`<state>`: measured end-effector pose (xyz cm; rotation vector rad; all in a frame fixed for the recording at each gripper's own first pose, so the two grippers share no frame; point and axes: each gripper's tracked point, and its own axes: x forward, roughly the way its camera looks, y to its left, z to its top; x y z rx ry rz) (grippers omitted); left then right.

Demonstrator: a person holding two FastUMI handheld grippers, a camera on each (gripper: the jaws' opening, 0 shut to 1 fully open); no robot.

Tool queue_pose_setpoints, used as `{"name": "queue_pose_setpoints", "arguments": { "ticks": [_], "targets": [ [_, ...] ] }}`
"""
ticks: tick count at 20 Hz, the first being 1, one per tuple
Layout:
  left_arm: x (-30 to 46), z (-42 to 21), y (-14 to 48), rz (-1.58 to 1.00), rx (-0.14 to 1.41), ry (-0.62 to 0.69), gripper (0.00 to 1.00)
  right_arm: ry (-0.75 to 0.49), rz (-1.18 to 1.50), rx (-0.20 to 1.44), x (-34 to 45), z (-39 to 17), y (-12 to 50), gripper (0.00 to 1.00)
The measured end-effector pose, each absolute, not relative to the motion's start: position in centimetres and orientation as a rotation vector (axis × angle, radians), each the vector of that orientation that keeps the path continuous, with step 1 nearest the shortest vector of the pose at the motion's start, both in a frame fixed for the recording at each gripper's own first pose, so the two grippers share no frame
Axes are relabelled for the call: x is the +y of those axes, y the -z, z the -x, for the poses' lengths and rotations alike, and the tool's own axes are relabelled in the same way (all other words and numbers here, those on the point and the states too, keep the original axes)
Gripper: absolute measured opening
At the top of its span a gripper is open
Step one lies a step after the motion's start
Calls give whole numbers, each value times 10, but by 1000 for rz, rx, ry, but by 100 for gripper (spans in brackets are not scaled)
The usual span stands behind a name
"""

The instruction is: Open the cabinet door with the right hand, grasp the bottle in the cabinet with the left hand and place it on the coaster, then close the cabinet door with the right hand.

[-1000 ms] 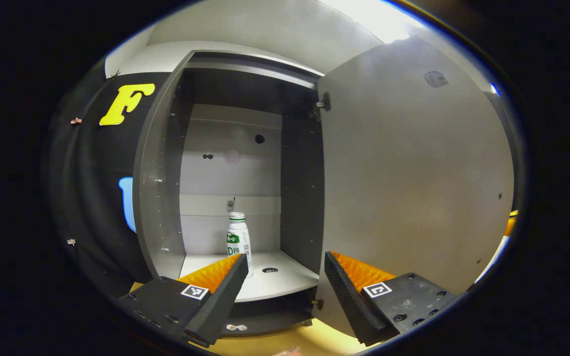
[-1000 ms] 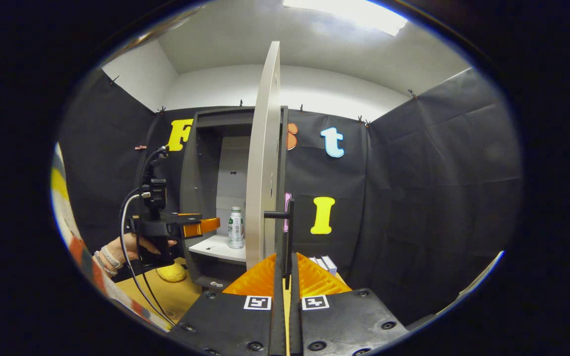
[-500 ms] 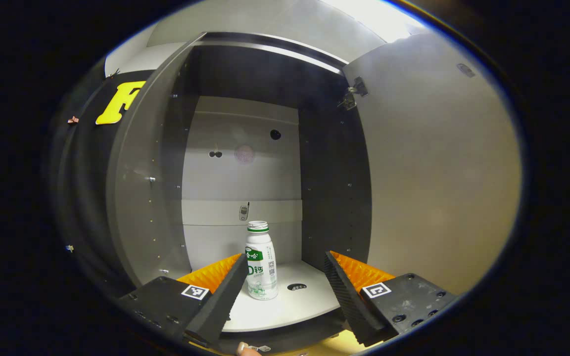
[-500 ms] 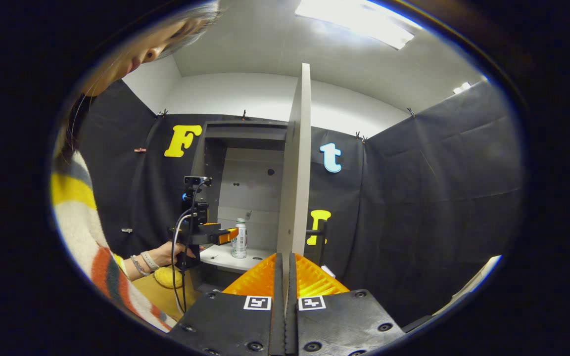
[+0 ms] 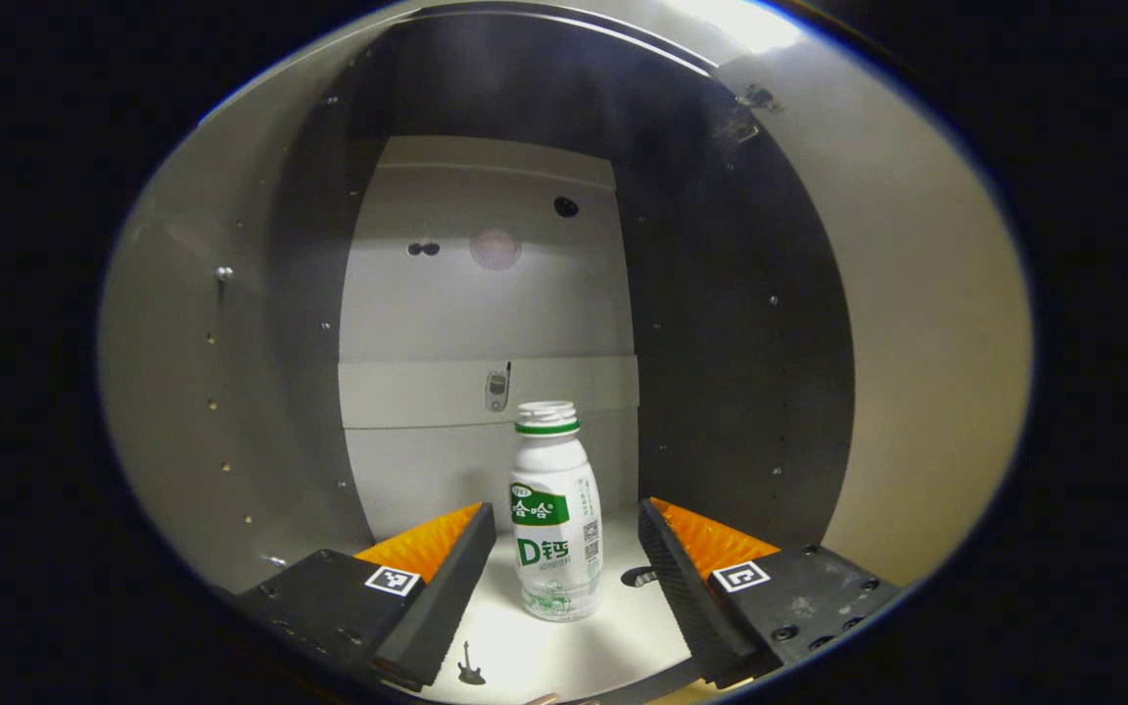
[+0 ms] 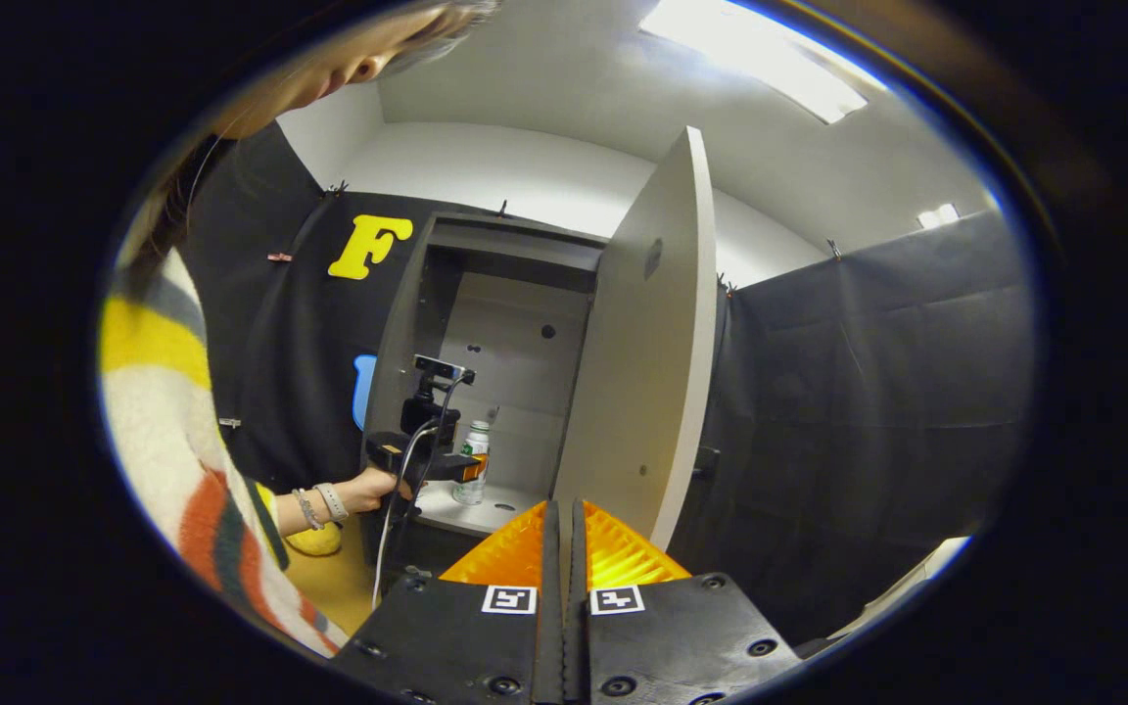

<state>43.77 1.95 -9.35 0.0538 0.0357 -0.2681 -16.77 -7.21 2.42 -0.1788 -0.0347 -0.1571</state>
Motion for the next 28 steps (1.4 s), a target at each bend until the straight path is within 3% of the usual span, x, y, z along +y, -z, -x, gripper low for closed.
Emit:
{"name": "queue_pose_setpoints", "arguments": {
  "ticks": [11, 14, 15, 17, 28],
  "targets": [
    [19, -490, 126, -81, 113, 252, 92, 195, 176, -5, -81, 154, -16, 5],
    [14, -496, 129, -110, 112, 257, 88, 195, 176, 12, -81, 153, -16, 5],
    [13, -497, 129, -116, 112, 261, 81, 195, 177, 13, -81, 154, -17, 5],
    [7, -491, 128, -104, 127, 293, 78, 197, 172, 14, -81, 154, -16, 5],
    [47, -360, 78, -82, 77, 412, 77, 130, 134, 81, -64, 132, 13, 5]
  ]
}}
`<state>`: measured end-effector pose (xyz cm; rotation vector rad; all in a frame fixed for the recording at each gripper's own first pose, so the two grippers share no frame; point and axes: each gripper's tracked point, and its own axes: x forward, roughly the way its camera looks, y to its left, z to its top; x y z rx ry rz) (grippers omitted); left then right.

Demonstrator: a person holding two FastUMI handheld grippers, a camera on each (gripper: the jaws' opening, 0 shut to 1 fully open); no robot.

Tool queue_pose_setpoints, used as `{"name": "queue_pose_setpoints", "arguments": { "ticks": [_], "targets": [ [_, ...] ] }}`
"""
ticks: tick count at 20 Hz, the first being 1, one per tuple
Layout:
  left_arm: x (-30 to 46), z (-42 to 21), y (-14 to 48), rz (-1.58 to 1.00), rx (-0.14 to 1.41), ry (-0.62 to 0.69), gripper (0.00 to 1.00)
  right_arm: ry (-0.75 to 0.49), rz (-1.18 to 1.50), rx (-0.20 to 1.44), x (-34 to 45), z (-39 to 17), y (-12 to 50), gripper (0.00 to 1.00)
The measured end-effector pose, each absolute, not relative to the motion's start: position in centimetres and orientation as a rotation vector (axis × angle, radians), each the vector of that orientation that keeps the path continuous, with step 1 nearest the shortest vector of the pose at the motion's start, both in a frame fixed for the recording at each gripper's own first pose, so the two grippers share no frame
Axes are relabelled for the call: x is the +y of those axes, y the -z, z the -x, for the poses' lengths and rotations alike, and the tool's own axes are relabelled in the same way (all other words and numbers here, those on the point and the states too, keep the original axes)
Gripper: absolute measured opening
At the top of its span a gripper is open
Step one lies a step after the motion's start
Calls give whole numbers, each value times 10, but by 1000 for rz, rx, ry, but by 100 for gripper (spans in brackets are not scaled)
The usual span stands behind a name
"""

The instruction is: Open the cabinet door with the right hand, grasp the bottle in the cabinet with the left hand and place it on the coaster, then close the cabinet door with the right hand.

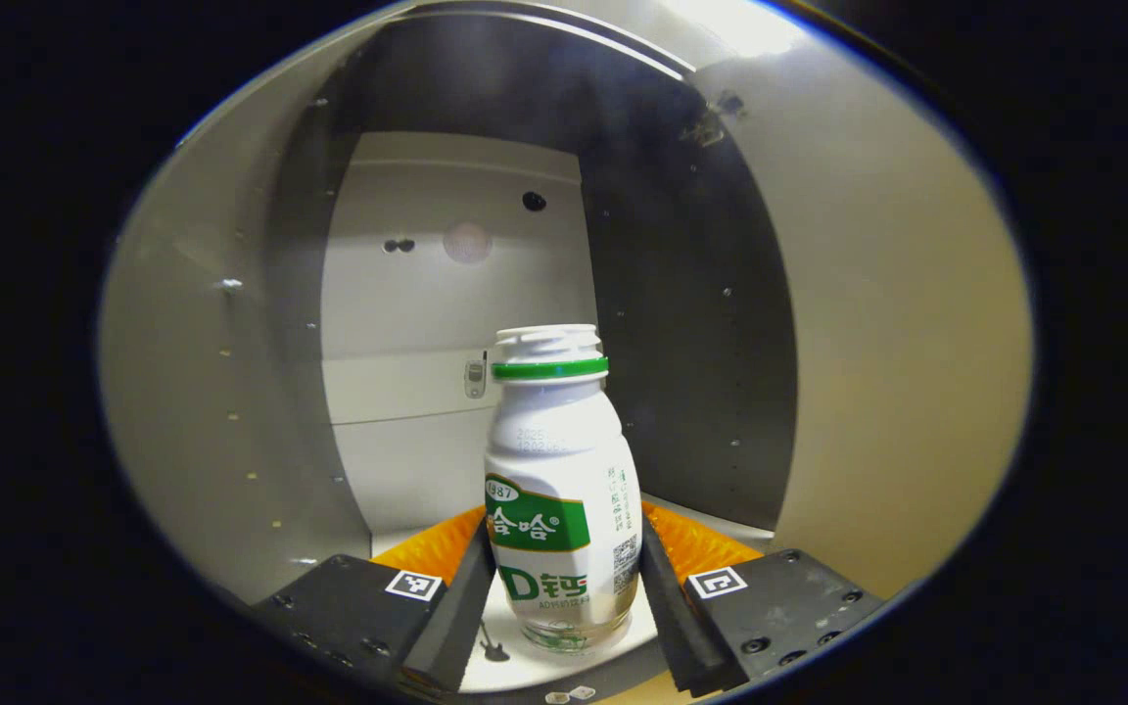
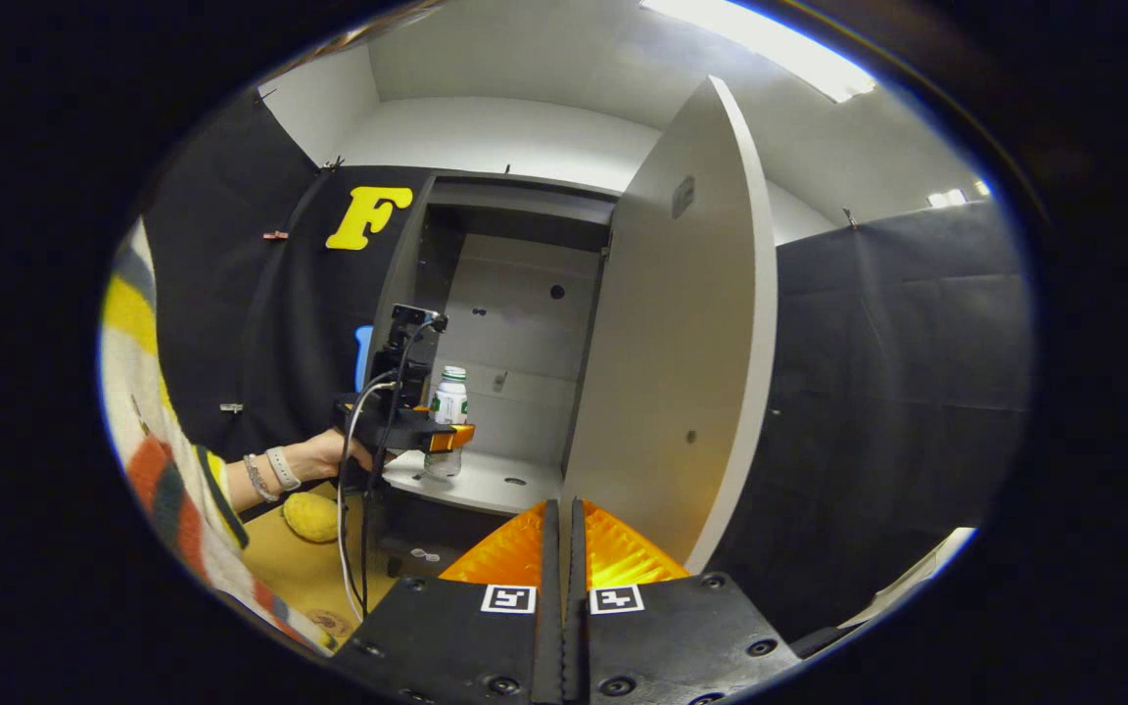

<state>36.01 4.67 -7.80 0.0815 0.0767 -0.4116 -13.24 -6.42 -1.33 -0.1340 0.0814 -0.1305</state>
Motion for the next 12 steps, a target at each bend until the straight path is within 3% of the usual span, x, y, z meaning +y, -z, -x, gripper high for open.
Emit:
{"name": "queue_pose_setpoints", "arguments": {
  "ticks": [7, 11, 12],
  "targets": [
    [114, -270, 81, -31, 75, 362, 77, 2, 67, 94, -22, 105, 36, 5],
    [155, -212, 102, -3, 103, 222, 77, -175, 90, 118, 20, 91, 61, 5],
    [167, -197, 107, -14, 102, 166, 77, -234, 98, 121, 33, 85, 67, 10]
  ]
}}
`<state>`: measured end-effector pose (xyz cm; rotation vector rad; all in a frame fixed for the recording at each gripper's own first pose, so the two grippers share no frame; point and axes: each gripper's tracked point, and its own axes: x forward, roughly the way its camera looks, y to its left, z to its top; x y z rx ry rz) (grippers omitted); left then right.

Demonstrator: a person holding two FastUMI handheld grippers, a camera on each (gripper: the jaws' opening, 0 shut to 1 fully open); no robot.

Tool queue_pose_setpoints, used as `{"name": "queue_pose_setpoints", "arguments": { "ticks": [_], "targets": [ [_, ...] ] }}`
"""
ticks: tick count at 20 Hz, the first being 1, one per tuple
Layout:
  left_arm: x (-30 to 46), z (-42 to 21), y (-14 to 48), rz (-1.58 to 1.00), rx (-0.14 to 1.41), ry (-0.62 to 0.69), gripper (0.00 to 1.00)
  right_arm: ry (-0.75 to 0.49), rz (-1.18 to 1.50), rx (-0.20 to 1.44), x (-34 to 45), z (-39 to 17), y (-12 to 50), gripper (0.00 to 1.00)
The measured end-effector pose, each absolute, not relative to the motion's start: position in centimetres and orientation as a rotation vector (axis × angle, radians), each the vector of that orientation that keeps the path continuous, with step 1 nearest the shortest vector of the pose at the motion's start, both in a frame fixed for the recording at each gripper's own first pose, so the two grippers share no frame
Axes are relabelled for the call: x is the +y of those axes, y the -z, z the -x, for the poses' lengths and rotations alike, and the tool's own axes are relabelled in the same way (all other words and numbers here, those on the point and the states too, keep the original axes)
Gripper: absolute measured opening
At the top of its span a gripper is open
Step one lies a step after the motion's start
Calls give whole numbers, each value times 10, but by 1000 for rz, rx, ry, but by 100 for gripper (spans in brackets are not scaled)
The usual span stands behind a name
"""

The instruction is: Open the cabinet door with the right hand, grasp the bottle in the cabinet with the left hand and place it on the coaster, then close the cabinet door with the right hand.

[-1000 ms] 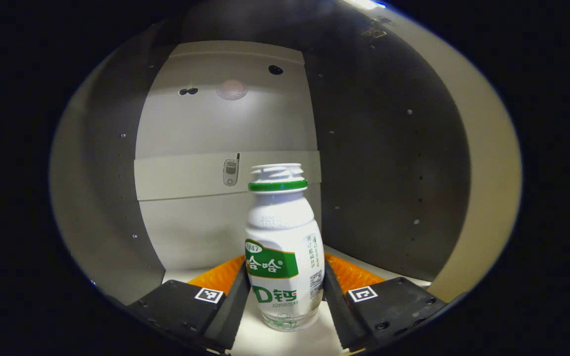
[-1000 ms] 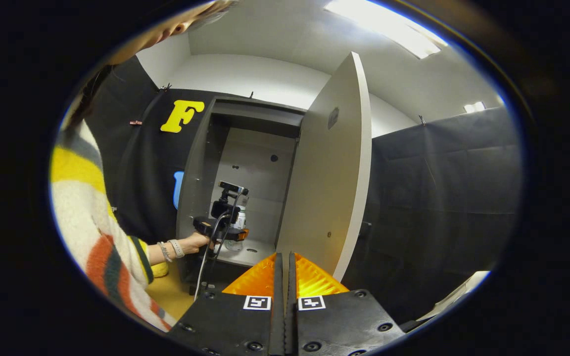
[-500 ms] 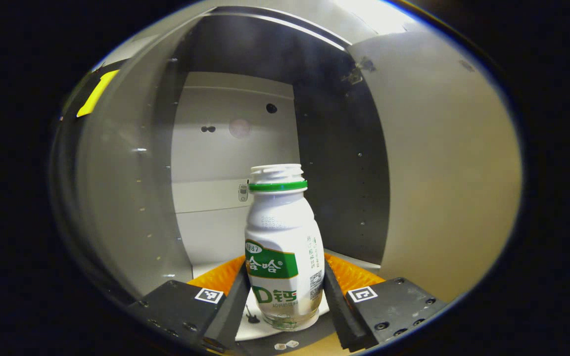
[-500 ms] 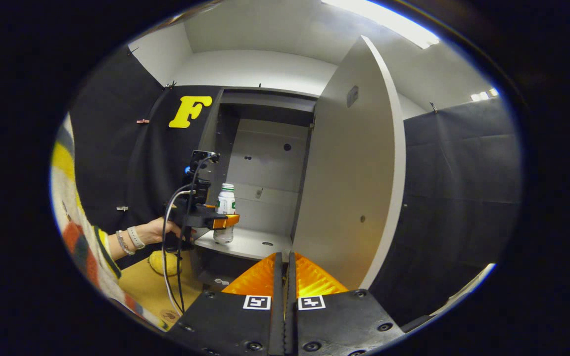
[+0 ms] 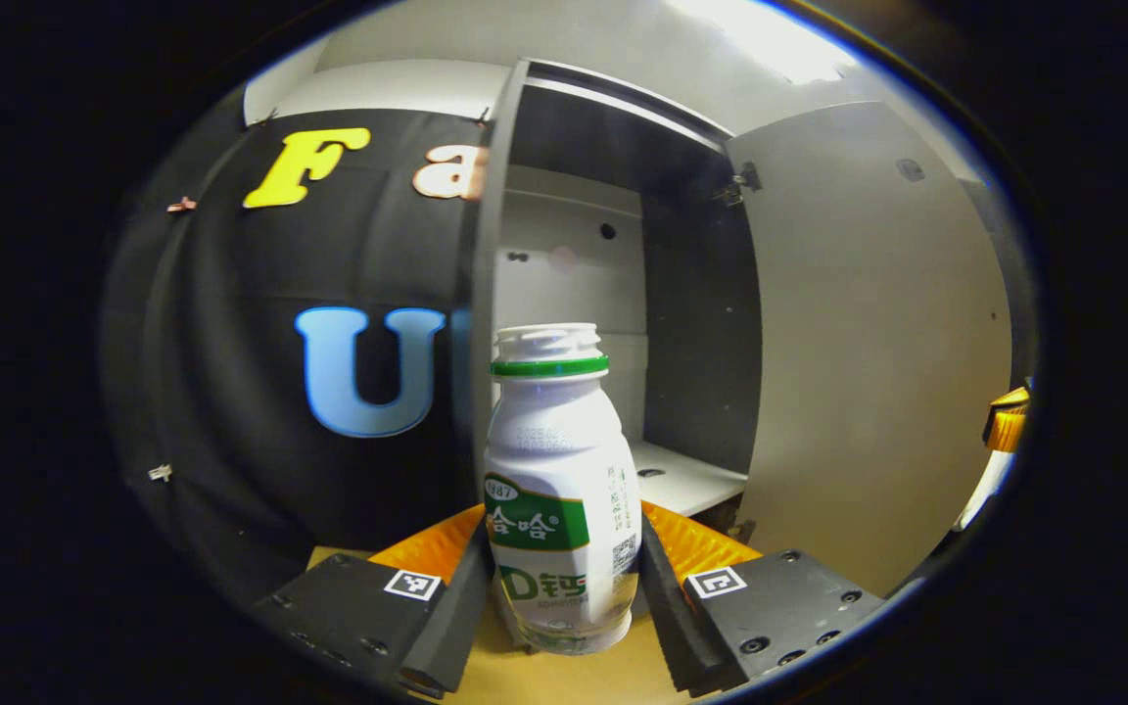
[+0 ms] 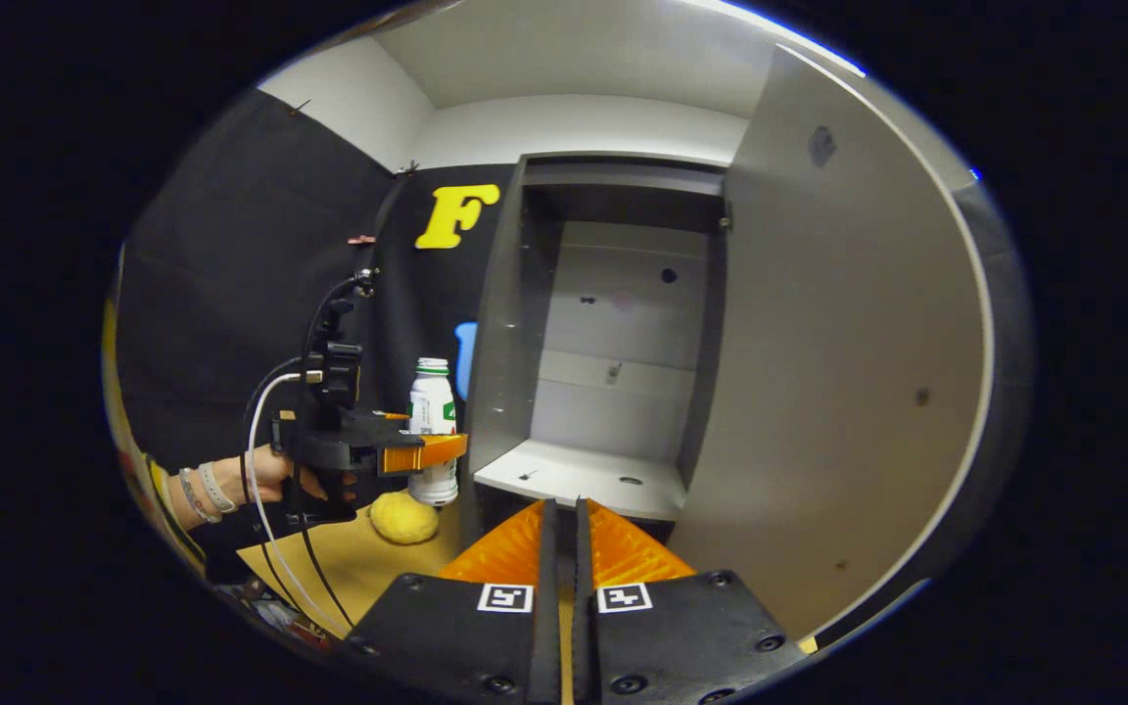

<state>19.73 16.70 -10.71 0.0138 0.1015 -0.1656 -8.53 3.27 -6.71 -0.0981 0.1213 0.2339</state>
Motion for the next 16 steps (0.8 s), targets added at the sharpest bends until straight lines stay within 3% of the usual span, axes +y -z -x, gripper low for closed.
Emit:
{"name": "queue_pose_setpoints", "arguments": {
  "ticks": [1, 3, 4, 5, 8, 9, 16],
  "targets": [
    [176, -179, 112, -24, 101, 106, 76, -297, 98, 127, 46, 85, 71, 13],
    [188, -144, 124, -28, 103, -2, 76, -424, 105, 149, 70, 87, 82, 33],
    [189, -130, 131, -21, 107, -41, 76, -480, 108, 152, 79, 91, 87, 51],
    [191, -114, 140, -12, 114, -74, 77, -523, 113, 147, 82, 93, 90, 59],
    [195, -75, 171, -2, 134, -165, 77, -591, 147, 127, 84, 99, 104, 94],
    [193, -66, 184, 3, 144, -186, 77, -597, 156, 125, 89, 88, 108, 98],
    [186, -48, 286, -15, 149, -190, 77, -606, 147, 208, 96, 83, 190, 97]
  ]
}}
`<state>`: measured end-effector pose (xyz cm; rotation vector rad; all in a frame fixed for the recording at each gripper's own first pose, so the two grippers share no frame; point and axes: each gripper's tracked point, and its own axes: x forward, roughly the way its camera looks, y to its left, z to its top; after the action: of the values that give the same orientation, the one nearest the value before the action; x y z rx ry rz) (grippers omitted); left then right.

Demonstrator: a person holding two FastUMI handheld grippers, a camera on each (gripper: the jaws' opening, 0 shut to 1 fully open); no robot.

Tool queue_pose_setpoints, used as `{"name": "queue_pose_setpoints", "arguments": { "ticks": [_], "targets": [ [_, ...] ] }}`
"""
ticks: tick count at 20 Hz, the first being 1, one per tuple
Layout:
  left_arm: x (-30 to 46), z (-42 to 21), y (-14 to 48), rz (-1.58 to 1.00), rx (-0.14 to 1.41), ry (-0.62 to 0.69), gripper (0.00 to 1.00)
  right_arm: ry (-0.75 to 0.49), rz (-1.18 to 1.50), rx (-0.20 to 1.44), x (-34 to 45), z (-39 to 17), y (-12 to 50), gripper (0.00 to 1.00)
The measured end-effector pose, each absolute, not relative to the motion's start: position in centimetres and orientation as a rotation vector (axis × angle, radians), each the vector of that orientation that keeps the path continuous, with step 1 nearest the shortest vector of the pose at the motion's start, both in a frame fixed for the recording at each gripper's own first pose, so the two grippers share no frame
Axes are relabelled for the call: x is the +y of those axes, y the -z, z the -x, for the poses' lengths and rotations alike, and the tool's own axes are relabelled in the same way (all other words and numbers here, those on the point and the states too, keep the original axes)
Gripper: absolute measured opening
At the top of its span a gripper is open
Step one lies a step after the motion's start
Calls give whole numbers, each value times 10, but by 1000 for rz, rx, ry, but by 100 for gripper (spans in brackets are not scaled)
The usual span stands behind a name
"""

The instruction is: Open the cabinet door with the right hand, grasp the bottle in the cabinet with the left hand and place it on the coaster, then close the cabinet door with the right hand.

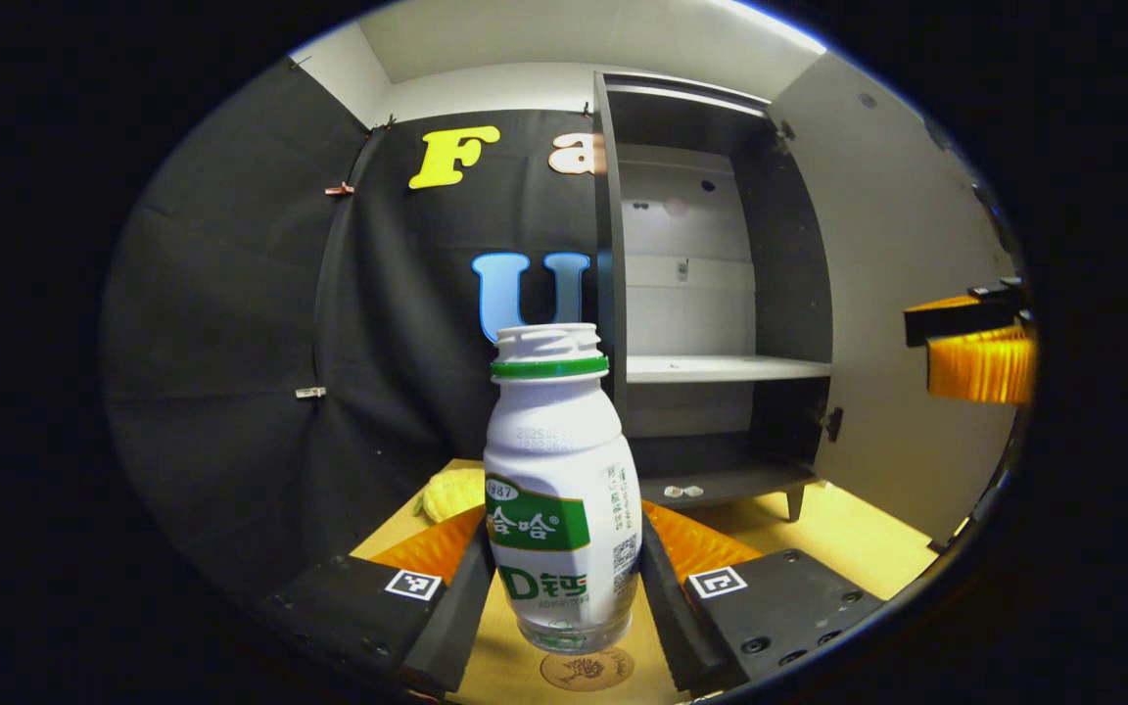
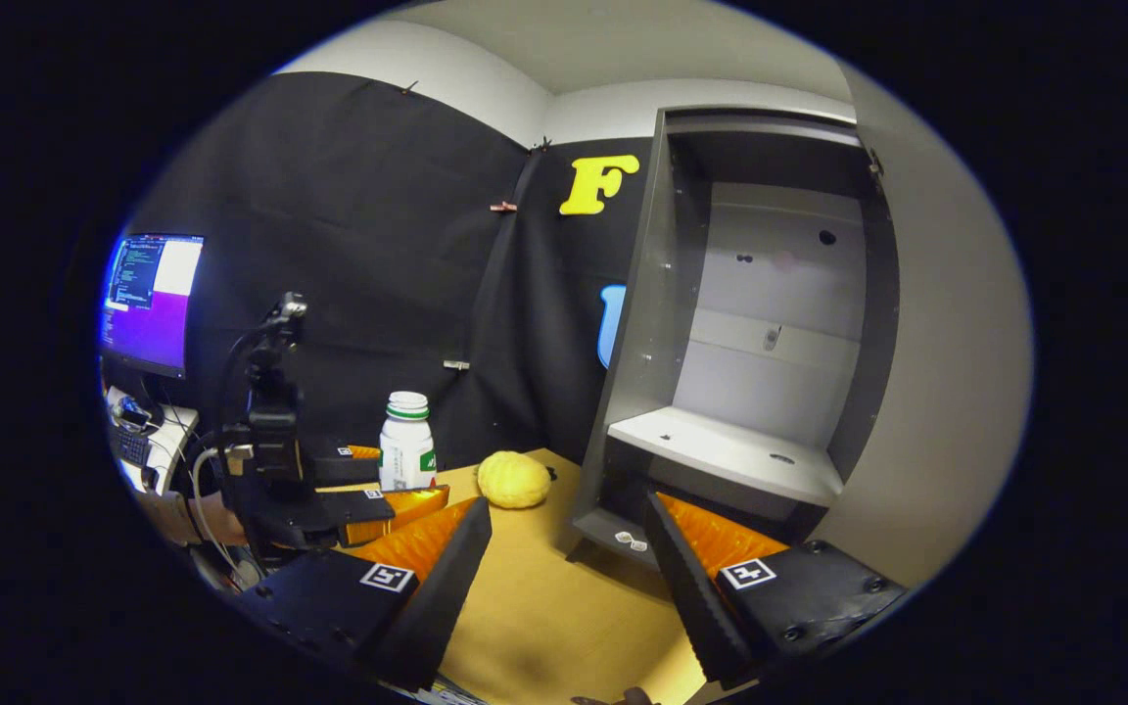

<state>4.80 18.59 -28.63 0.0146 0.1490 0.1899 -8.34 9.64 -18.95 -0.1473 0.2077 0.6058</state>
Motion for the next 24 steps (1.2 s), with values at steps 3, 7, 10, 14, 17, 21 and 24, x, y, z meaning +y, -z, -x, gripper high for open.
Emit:
{"name": "queue_pose_setpoints", "arguments": {
  "ticks": [3, 7, 10, 14, 17, 21, 24],
  "targets": [
    [186, -52, 336, 13, 159, -183, 77, -570, 194, 283, 98, 69, 241, 98],
    [189, -59, 381, 18, 139, -163, 77, -546, 169, 376, 102, 63, 297, 98],
    [186, -61, 411, -11, 137, -161, 77, -530, 173, 414, 98, 66, 323, 98],
    [173, -56, 437, -64, 169, -136, 77, -537, 183, 442, 100, 66, 341, 98],
    [168, -51, 439, -94, 155, -124, 77, -550, 178, 447, 107, 69, 342, 98],
    [165, -51, 441, -100, 161, -114, 79, -574, 192, 432, 116, 74, 335, 98],
    [166, -52, 437, -150, 156, -122, 91, -587, 191, 436, 120, 77, 333, 98]
  ]
}}
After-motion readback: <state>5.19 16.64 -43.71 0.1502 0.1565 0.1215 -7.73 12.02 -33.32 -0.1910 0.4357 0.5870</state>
